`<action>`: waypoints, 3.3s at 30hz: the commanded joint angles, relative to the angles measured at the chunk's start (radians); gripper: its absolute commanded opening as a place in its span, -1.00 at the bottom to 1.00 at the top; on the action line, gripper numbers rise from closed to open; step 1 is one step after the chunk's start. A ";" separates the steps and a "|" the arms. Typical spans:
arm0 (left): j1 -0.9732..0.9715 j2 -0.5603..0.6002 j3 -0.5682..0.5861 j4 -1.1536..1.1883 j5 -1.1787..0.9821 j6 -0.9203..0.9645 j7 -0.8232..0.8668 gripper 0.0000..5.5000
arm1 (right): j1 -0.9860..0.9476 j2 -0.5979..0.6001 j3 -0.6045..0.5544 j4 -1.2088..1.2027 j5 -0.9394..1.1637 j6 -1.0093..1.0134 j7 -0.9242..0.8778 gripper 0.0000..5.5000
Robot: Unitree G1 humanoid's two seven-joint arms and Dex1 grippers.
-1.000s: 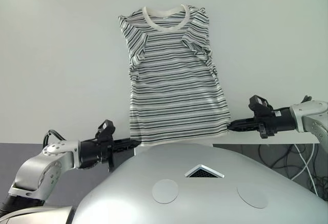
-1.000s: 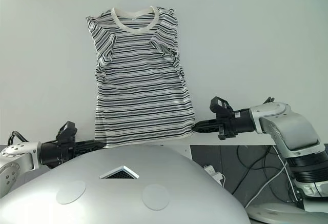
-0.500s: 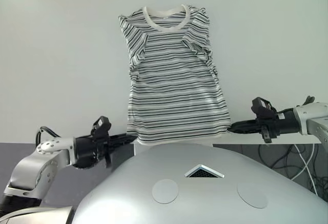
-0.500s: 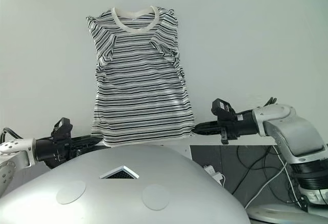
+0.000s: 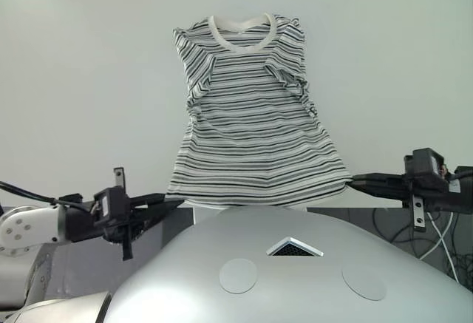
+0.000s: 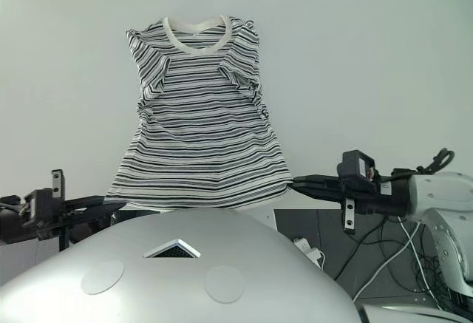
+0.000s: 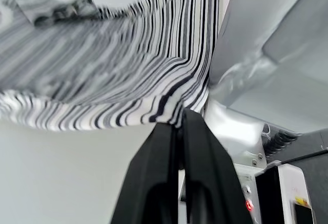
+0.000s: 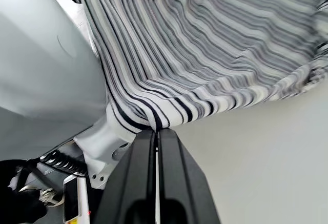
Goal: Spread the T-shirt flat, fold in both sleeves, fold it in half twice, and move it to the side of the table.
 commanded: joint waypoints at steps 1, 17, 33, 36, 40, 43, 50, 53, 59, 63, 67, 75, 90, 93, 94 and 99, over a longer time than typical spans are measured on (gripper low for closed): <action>-0.011 -0.012 0.097 -0.017 -0.104 0.030 -0.017 -1.00 | 0.020 0.045 -0.116 -0.039 0.085 -0.021 0.018 -0.99; -0.119 -0.091 0.279 -0.114 -0.166 0.117 0.040 -1.00 | 0.006 0.143 -0.282 -0.102 0.223 -0.066 -0.082 -0.99; -0.996 -0.197 -0.340 0.552 0.904 -0.245 0.750 -1.00 | -1.051 0.173 0.605 0.590 -0.307 0.058 -0.461 -0.99; -1.127 -0.197 -0.454 0.753 1.065 -0.322 0.870 -1.00 | -1.189 0.249 0.697 0.817 -0.407 -0.008 -0.442 -0.99; -1.325 -0.206 -0.608 1.109 1.214 -0.377 0.971 -1.00 | -1.363 0.372 0.775 1.182 -0.550 -0.134 -0.477 -0.99; -1.427 -0.210 -0.698 1.299 1.301 -0.410 1.052 -0.87 | -1.427 0.438 0.781 1.353 -0.607 -0.209 -0.506 -1.00; -1.566 -0.203 -0.804 1.549 1.387 -0.487 1.299 -0.41 | -1.445 0.491 0.672 1.491 -0.593 -0.245 -0.553 -0.57; -1.571 -0.195 -0.773 1.546 1.332 -0.531 1.350 -0.30 | -1.407 0.492 0.621 1.429 -0.534 -0.164 -0.500 -0.48; -1.486 -0.175 -0.611 1.363 1.083 -0.597 1.317 -0.30 | -1.261 0.495 0.544 1.063 -0.448 -0.022 -0.528 -0.48; -1.385 -0.167 -0.514 1.173 1.009 -0.541 1.330 -0.30 | -1.161 0.531 0.519 0.764 -0.421 -0.063 -0.594 -0.48; -1.266 -0.152 -0.499 0.946 1.009 -0.486 1.278 -0.30 | -1.109 0.544 0.582 0.617 -0.471 -0.237 -0.590 -0.48; -0.985 -0.102 -0.642 0.581 1.153 -0.549 1.097 -0.30 | -1.224 0.475 0.792 0.969 -0.728 -0.526 -0.503 -0.48; -0.884 0.121 -0.720 0.884 1.450 -0.466 1.067 -0.30 | -1.477 0.467 1.032 1.788 -1.108 -0.882 -0.589 -0.48; -0.922 0.165 -0.715 0.927 1.460 -0.473 1.107 -0.30 | -1.437 0.407 1.043 1.746 -1.127 -0.929 -0.596 -0.48; -0.961 0.166 -0.709 0.956 1.459 -0.473 1.137 -0.30 | -1.408 0.379 1.045 1.701 -1.132 -0.938 -0.591 -0.48; -1.098 0.087 -0.690 0.937 1.415 -0.518 1.278 -0.30 | -1.097 0.182 1.045 1.038 -1.104 -0.839 -0.458 -0.48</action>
